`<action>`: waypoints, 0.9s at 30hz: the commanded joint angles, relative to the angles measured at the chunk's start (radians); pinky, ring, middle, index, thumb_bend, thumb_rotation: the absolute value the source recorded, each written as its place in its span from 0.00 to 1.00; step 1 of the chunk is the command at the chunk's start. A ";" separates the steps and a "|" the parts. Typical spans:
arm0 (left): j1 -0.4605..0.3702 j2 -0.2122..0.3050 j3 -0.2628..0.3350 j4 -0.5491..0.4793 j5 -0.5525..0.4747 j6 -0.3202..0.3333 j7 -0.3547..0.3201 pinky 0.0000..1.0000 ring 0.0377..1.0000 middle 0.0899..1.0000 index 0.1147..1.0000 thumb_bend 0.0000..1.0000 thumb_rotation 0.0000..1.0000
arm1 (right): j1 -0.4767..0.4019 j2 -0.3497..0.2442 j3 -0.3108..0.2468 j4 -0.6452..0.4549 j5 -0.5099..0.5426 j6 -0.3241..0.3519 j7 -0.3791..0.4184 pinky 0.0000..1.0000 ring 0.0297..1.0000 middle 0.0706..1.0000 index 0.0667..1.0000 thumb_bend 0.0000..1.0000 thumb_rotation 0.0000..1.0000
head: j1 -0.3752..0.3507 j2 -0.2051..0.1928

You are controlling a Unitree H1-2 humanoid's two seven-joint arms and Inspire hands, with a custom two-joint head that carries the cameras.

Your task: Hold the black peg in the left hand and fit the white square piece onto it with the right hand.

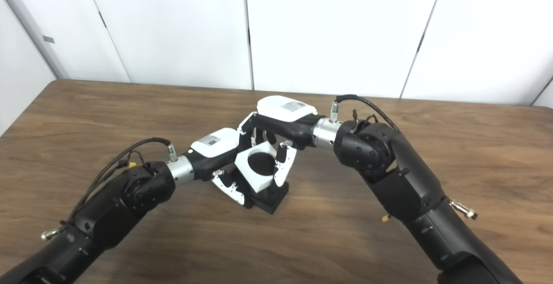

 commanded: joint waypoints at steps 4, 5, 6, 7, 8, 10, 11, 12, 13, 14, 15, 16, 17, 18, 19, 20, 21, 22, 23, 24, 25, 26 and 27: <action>0.027 -0.029 -0.051 0.024 0.024 0.015 -0.088 0.74 0.86 0.79 0.43 0.52 0.07 | -0.024 -0.021 0.008 -0.014 -0.038 0.010 0.023 0.38 0.50 0.61 0.46 0.52 0.14 | 0.002 0.003; 0.027 -0.029 -0.051 0.023 0.024 0.017 -0.090 0.74 0.86 0.79 0.43 0.52 0.07 | -0.024 -0.021 0.008 -0.014 -0.039 0.009 0.024 0.39 0.50 0.62 0.46 0.52 0.14 | 0.002 0.003; 0.027 -0.028 -0.051 0.022 0.023 0.019 -0.091 0.74 0.86 0.79 0.43 0.52 0.07 | -0.024 -0.022 0.008 -0.014 -0.038 0.008 0.025 0.39 0.50 0.62 0.46 0.52 0.14 | 0.002 0.003; 0.027 -0.028 -0.051 0.022 0.023 0.019 -0.092 0.74 0.86 0.79 0.43 0.52 0.07 | -0.024 -0.023 0.008 -0.014 -0.038 0.009 0.027 0.39 0.51 0.62 0.46 0.52 0.14 | 0.002 0.003; 0.027 -0.028 -0.050 0.023 0.022 0.018 -0.092 0.74 0.86 0.79 0.43 0.52 0.07 | -0.023 -0.024 0.008 -0.015 -0.038 0.011 0.029 0.39 0.51 0.63 0.46 0.52 0.14 | 0.002 0.003; 0.027 -0.028 -0.050 0.024 0.021 0.017 -0.092 0.74 0.86 0.79 0.43 0.52 0.07 | -0.022 -0.025 0.007 -0.015 -0.038 0.011 0.030 0.39 0.51 0.63 0.46 0.52 0.14 | 0.002 0.003; 0.027 -0.028 -0.050 0.023 0.021 0.018 -0.092 0.74 0.86 0.79 0.43 0.52 0.07 | -0.022 -0.026 0.007 -0.016 -0.038 0.012 0.032 0.39 0.52 0.63 0.46 0.52 0.14 | 0.002 0.007; 0.027 -0.027 -0.050 0.020 0.021 0.020 -0.094 0.74 0.86 0.79 0.43 0.52 0.07 | -0.022 -0.027 0.007 -0.017 -0.039 0.012 0.033 0.40 0.52 0.63 0.46 0.52 0.14 | 0.002 0.007; 0.028 -0.027 -0.050 0.018 0.020 0.021 -0.095 0.74 0.86 0.79 0.43 0.52 0.07 | -0.022 -0.028 0.008 -0.018 -0.039 0.013 0.036 0.40 0.52 0.63 0.55 0.69 0.13 | 0.001 0.007; 0.028 -0.027 -0.049 0.018 0.020 0.021 -0.095 0.74 0.86 0.79 0.43 0.52 0.07 | -0.022 -0.029 0.008 -0.019 -0.041 0.014 0.038 0.40 0.52 0.63 0.59 0.77 0.12 | 0.001 0.007; 0.028 -0.026 -0.049 0.017 0.019 0.024 -0.097 0.74 0.86 0.79 0.43 0.52 0.07 | -0.022 -0.030 0.008 -0.020 -0.042 0.014 0.041 0.40 0.52 0.63 0.62 0.83 0.12 | 0.001 0.007; 0.029 -0.027 -0.049 0.016 0.018 0.026 -0.097 0.74 0.86 0.79 0.43 0.52 0.07 | -0.022 -0.031 0.008 -0.021 -0.042 0.015 0.043 0.41 0.53 0.64 0.63 0.84 0.12 | 0.002 0.008; 0.029 -0.027 -0.048 0.017 0.017 0.027 -0.097 0.74 0.86 0.79 0.43 0.52 0.07 | -0.022 -0.031 0.008 -0.022 -0.043 0.017 0.046 0.41 0.53 0.64 0.63 0.85 0.12 | 0.002 0.008; 0.030 -0.027 -0.048 0.016 0.017 0.028 -0.097 0.74 0.85 0.79 0.43 0.52 0.07 | -0.023 -0.033 0.008 -0.025 -0.047 0.020 0.050 0.41 0.53 0.64 0.64 0.86 0.13 | 0.000 0.008; 0.030 -0.027 -0.048 0.016 0.018 0.028 -0.097 0.74 0.85 0.79 0.43 0.52 0.07 | -0.024 -0.035 0.009 -0.028 -0.052 0.025 0.054 0.42 0.55 0.64 0.64 0.87 0.14 | 0.000 0.008; 0.030 -0.027 -0.048 0.015 0.019 0.029 -0.097 0.74 0.86 0.79 0.43 0.52 0.07 | -0.025 -0.037 0.010 -0.030 -0.056 0.028 0.058 0.44 0.57 0.66 0.65 0.87 0.15 | 0.000 0.008; 0.029 -0.027 -0.049 0.016 0.020 0.028 -0.097 0.74 0.86 0.79 0.43 0.52 0.07 | -0.028 -0.041 0.009 -0.035 -0.061 0.039 0.067 0.45 0.58 0.66 0.65 0.88 0.16 | 0.000 0.008; 0.029 -0.027 -0.050 0.017 0.020 0.027 -0.096 0.74 0.86 0.79 0.43 0.52 0.07 | -0.030 -0.044 0.006 -0.039 -0.066 0.048 0.072 0.49 0.64 0.71 0.67 0.89 0.18 | 0.000 0.008; 0.029 -0.027 -0.050 0.018 0.020 0.026 -0.096 0.74 0.86 0.79 0.43 0.52 0.07 | -0.031 -0.046 0.003 -0.042 -0.069 0.054 0.076 0.52 0.68 0.75 0.68 0.90 0.18 | 0.000 0.008; 0.029 -0.027 -0.050 0.019 0.020 0.025 -0.095 0.74 0.85 0.79 0.43 0.52 0.07 | -0.033 -0.051 -0.001 -0.046 -0.075 0.061 0.078 0.54 0.70 0.76 0.69 0.90 0.18 | 0.000 0.008; 0.029 -0.027 -0.050 0.020 0.021 0.025 -0.094 0.74 0.85 0.79 0.43 0.52 0.07 | -0.034 -0.056 -0.005 -0.048 -0.080 0.066 0.079 0.58 0.73 0.78 0.71 0.91 0.18 | 0.000 0.008; 0.029 -0.027 -0.050 0.020 0.021 0.025 -0.094 0.74 0.85 0.79 0.43 0.52 0.07 | -0.034 -0.059 -0.006 -0.050 -0.083 0.069 0.080 0.59 0.74 0.79 0.72 0.91 0.18 | 0.000 0.008; 0.029 -0.027 -0.050 0.021 0.022 0.024 -0.092 0.74 0.85 0.79 0.43 0.52 0.07 | -0.037 -0.066 -0.011 -0.054 -0.084 0.075 0.086 0.60 0.75 0.80 0.72 0.91 0.18 | 0.000 0.008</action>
